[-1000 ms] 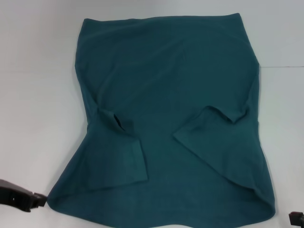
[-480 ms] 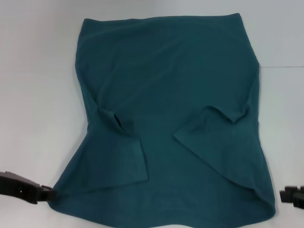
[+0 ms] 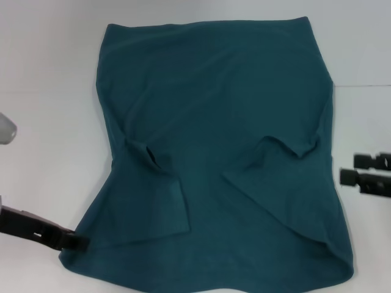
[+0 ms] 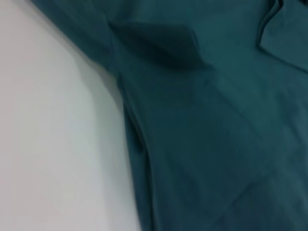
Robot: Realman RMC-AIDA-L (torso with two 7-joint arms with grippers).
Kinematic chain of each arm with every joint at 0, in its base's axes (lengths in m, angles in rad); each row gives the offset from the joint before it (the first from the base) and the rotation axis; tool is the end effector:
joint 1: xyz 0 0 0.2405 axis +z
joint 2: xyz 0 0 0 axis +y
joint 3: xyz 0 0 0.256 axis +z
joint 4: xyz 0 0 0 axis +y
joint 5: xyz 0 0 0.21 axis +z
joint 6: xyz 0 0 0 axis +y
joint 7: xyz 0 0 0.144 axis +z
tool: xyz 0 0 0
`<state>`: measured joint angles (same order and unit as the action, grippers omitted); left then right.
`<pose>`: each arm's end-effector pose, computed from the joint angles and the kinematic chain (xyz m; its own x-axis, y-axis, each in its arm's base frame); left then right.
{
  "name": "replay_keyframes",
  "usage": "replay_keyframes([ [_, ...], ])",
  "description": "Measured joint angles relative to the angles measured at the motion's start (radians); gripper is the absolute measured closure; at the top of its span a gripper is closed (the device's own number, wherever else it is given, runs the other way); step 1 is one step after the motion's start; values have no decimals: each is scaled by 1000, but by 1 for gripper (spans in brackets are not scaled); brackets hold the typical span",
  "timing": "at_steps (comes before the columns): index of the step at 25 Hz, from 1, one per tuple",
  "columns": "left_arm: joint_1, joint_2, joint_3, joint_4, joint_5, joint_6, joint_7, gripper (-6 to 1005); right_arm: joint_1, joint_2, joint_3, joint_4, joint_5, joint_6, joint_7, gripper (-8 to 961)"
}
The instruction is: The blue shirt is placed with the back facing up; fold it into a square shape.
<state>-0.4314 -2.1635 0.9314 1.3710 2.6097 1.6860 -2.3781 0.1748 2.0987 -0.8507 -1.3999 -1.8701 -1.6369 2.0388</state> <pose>-0.2598 0.3131 0.0420 0.5426 0.8396 0.0241 0.7870 -0.4982 -0.3638 0.2527 0.2819 0.0926 0.6693 -0.5253 -0.5255 -0.6995 -0.6839 -0.2074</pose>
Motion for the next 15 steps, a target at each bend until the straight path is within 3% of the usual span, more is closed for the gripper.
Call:
replay_keyframes([
  [3,-21,0,8,-14,44,-15,-7,627,51,-1,-6,23,-25,16,-3,299],
  [9,-32,-1,25,-17,115,-41,-30,613,114,-1,-4,58,-54,38,-14,178],
  [15,-39,-2,47,-26,139,-57,-44,601,130,-3,-7,68,-60,66,-20,183],
])
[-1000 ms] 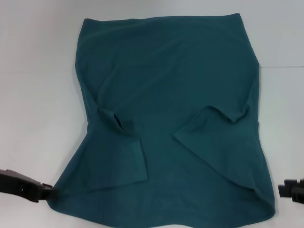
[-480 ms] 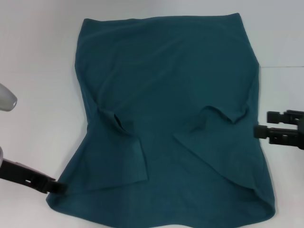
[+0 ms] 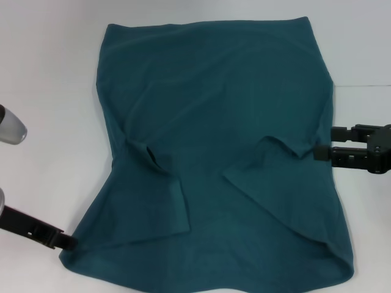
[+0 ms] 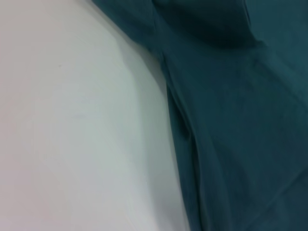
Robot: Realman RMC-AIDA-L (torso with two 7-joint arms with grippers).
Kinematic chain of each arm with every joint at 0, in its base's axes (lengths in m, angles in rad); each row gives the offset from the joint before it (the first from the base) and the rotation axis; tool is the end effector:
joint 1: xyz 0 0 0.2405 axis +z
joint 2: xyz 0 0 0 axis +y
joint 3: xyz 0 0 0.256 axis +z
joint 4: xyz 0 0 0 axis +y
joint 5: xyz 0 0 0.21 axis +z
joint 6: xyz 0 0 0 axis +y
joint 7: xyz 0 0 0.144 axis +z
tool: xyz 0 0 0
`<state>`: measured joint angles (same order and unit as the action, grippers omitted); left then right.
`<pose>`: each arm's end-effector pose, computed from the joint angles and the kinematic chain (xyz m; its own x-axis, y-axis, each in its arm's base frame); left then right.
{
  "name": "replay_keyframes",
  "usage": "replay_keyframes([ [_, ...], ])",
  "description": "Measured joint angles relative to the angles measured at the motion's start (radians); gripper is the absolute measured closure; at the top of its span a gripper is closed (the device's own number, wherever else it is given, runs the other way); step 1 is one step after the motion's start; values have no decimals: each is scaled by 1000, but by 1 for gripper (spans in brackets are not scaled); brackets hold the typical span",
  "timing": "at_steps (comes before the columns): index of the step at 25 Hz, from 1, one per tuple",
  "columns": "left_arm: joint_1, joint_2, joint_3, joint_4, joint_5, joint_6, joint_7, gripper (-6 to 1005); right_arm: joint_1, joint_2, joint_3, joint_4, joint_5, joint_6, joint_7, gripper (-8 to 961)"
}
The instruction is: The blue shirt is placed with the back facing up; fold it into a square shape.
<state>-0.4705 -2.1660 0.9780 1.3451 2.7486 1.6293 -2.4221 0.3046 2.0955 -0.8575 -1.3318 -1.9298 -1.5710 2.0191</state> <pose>-0.2649 0.3244 0.0384 0.5215 0.8519 -0.0477 0.7405 -0.4796 -0.4707 0.2343 0.3184 0.0832 0.7153 -0.4845 -0.5036 -0.6535 -0.7190 -0.2366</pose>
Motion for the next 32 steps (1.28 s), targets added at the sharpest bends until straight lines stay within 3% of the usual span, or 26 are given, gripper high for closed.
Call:
replay_keyframes([
  [28,-27,2,22,-103,20,-52,-10,628,7,-3,15,56,-1,29,-28,190],
  [32,-29,2,18,-117,20,-55,-11,761,7,-3,19,56,0,30,-28,191],
])
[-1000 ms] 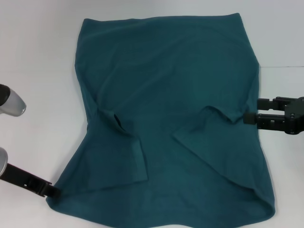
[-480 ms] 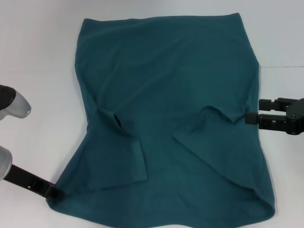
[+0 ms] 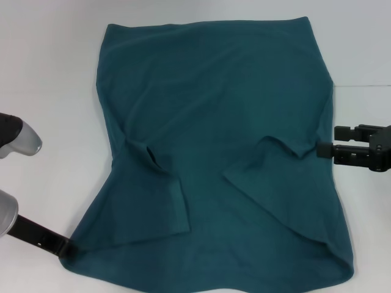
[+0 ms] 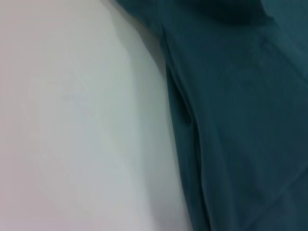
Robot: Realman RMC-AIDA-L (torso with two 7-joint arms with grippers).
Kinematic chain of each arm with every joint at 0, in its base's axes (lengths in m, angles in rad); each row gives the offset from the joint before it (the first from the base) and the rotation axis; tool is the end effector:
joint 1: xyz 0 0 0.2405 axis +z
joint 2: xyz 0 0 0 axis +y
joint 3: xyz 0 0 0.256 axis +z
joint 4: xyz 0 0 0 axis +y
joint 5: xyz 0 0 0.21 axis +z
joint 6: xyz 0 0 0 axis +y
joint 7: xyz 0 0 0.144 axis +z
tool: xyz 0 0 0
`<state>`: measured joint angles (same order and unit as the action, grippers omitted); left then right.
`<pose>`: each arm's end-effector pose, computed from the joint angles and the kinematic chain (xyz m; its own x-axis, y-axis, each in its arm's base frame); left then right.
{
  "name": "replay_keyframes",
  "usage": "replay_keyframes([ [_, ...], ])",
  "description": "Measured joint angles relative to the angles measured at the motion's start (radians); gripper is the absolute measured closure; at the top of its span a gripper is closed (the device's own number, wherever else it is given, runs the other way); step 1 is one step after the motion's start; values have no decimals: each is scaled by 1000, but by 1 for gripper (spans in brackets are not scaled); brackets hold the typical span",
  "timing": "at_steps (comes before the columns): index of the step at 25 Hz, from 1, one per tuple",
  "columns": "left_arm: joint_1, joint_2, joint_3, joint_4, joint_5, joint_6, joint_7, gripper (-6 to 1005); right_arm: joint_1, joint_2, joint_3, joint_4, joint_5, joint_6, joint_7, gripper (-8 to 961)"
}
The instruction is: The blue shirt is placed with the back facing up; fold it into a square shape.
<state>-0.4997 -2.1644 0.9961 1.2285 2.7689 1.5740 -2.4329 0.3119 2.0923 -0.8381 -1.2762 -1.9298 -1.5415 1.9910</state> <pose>-0.2735 0.3275 0.0195 0.4912 0.8671 -0.0835 0.7545 -0.4714 -0.4567 0.2443 0.3221 0.0814 0.6964 -0.4926 -0.5219 -0.6749 -0.6969 -0.2427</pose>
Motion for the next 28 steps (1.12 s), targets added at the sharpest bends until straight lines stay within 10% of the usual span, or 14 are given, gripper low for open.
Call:
replay_keyframes([
  [10,-24,5,-12,-45,-7,16,-2,957,1,0,12,16,1,0,-4,192],
  [28,-19,-1,-18,-18,-20,153,-3,950,-8,3,45,68,-123,42,-26,211],
])
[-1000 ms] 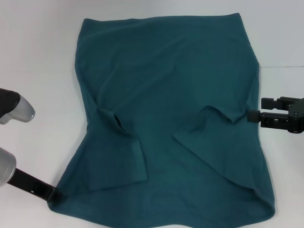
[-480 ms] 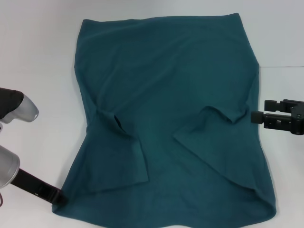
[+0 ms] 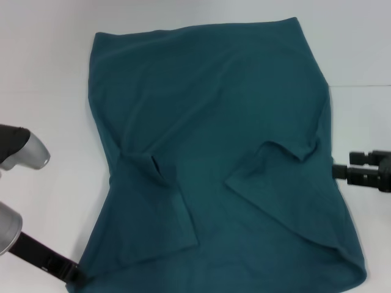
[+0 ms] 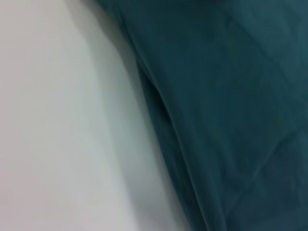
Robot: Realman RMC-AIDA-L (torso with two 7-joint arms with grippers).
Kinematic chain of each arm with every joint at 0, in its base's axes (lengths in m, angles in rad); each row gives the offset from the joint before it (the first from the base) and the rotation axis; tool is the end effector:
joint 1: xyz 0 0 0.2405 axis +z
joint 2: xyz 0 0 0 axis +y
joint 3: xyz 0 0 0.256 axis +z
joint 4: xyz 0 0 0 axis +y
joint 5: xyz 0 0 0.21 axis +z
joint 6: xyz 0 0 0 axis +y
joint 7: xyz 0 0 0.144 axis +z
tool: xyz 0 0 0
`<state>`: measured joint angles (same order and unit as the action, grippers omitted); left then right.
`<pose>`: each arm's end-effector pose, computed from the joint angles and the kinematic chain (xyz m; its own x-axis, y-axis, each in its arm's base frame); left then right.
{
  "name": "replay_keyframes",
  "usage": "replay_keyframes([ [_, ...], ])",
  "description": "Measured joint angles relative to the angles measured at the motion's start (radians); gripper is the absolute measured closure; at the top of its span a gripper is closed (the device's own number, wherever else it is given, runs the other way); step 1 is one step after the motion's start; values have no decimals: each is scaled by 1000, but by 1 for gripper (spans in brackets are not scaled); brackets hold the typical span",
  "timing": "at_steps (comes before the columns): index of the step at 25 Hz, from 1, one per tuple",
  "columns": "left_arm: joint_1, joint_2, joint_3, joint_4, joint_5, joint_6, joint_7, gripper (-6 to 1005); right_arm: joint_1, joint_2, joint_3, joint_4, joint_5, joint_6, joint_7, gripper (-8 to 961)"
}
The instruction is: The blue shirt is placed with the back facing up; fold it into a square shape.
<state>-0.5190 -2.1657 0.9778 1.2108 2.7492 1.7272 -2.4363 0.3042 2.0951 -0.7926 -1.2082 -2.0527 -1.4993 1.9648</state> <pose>-0.2650 0.3098 0.0135 0.4461 0.8787 -0.1701 0.8090 -0.4772 -0.3433 0.2796 0.3175 0.0744 0.6721 -0.5733 -0.4687 -0.7306 -0.6163 -0.2938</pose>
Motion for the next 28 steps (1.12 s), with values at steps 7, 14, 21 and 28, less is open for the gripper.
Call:
replay_keyframes([
  [7,50,-5,5,69,-22,50,15,951,-21,4,-68,-85,-132,-14,166,275],
  [14,59,-5,4,68,-27,60,47,950,-42,4,-210,-225,-337,-67,414,273],
  [21,71,-4,-4,59,-27,77,85,950,-88,8,-260,-241,-337,-102,463,274],
  [28,83,-1,-10,70,-27,111,105,951,-153,13,-298,-315,-305,-142,502,274],
])
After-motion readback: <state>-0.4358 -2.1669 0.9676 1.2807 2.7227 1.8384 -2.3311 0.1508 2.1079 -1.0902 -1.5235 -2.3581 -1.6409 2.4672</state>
